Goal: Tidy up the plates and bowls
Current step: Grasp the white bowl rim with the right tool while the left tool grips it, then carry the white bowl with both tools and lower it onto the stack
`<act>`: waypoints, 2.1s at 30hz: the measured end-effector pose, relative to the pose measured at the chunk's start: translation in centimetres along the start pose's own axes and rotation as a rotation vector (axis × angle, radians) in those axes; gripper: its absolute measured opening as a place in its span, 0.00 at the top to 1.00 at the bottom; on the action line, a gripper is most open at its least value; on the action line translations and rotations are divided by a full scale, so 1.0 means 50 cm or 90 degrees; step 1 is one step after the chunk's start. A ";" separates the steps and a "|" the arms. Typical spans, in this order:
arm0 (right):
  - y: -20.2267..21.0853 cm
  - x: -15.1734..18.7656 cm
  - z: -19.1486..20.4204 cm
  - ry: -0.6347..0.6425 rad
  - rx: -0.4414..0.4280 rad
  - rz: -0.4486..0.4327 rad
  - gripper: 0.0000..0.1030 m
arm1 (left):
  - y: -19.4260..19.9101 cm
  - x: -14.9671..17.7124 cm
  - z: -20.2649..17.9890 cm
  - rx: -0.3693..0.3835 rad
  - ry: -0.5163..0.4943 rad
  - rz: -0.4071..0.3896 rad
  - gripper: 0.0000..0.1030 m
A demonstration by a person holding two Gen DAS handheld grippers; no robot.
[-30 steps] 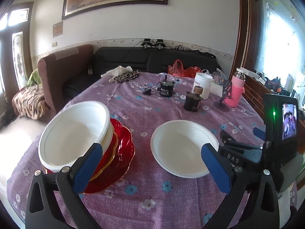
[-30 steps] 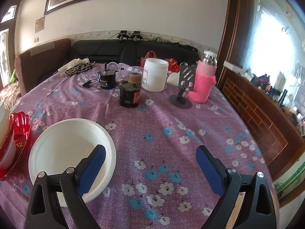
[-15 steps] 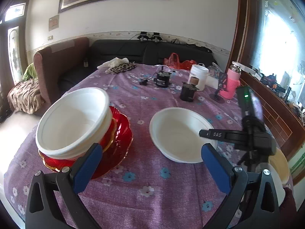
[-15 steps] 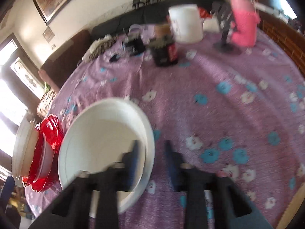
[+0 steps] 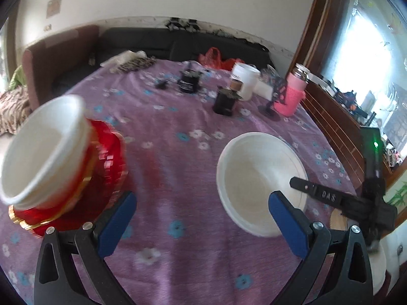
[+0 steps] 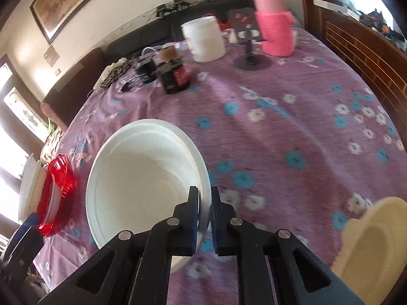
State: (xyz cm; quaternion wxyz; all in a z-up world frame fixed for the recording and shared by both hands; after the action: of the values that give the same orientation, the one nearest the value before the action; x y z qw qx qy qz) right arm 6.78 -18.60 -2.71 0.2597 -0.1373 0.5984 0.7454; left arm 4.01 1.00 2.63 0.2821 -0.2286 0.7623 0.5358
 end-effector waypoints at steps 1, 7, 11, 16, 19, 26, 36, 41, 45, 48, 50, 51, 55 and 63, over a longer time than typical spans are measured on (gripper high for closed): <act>-0.002 0.000 -0.005 -0.002 -0.001 0.001 0.91 | -0.016 -0.004 -0.009 -0.002 -0.006 0.006 0.00; -0.007 0.009 -0.015 -0.011 -0.002 -0.002 0.90 | -0.118 -0.017 -0.025 -0.006 -0.010 0.053 0.13; -0.016 0.010 -0.017 -0.015 -0.003 -0.001 0.88 | -0.187 0.006 -0.036 0.030 -0.001 0.134 0.63; -0.014 0.011 -0.011 -0.016 -0.011 -0.003 0.88 | -0.196 0.034 -0.059 0.023 -0.040 0.151 0.84; -0.004 0.013 -0.003 -0.018 -0.023 -0.009 0.88 | -0.172 0.028 -0.061 0.014 -0.054 0.126 0.84; 0.042 0.012 0.060 0.004 -0.047 -0.033 0.88 | -0.092 0.007 -0.036 -0.019 -0.065 0.059 0.84; 0.128 0.012 0.215 0.078 -0.080 -0.082 0.88 | 0.050 -0.033 0.055 -0.051 -0.032 -0.041 0.84; 0.163 0.013 0.314 0.123 -0.104 -0.105 0.88 | 0.127 -0.054 0.125 -0.081 -0.009 -0.099 0.83; 0.176 0.015 0.404 0.158 -0.122 -0.114 0.88 | 0.173 -0.066 0.186 -0.102 0.015 -0.128 0.83; 0.178 0.016 0.468 0.184 -0.132 -0.115 0.87 | 0.202 -0.078 0.243 -0.119 0.039 -0.144 0.83; 0.176 0.016 0.509 0.201 -0.139 -0.116 0.87 | 0.213 -0.082 0.274 -0.128 0.052 -0.148 0.83; 0.175 0.017 0.525 0.207 -0.141 -0.116 0.87 | 0.218 -0.085 0.292 -0.134 0.059 -0.149 0.83; 0.167 0.015 0.586 0.230 -0.150 -0.115 0.87 | 0.233 -0.092 0.347 -0.152 0.080 -0.152 0.83; 0.119 0.006 0.659 0.249 -0.151 -0.093 0.87 | 0.234 -0.106 0.420 -0.181 0.097 -0.147 0.83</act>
State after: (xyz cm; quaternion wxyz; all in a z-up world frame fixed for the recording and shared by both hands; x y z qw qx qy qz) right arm 6.76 12.34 10.14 0.1742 -0.3517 0.5338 0.7490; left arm 4.19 24.86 8.68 0.2481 -0.3922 0.6665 0.5834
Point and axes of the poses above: each gripper's, at about its wrist camera, not at the fingertips, and y roughly against the way its jaws point, z to its left, x to its underside, the point moved 9 cm from there along -y, roughly the way its jaws point, and after that the axes turned 4 degrees about x, right-handed, at the moved point
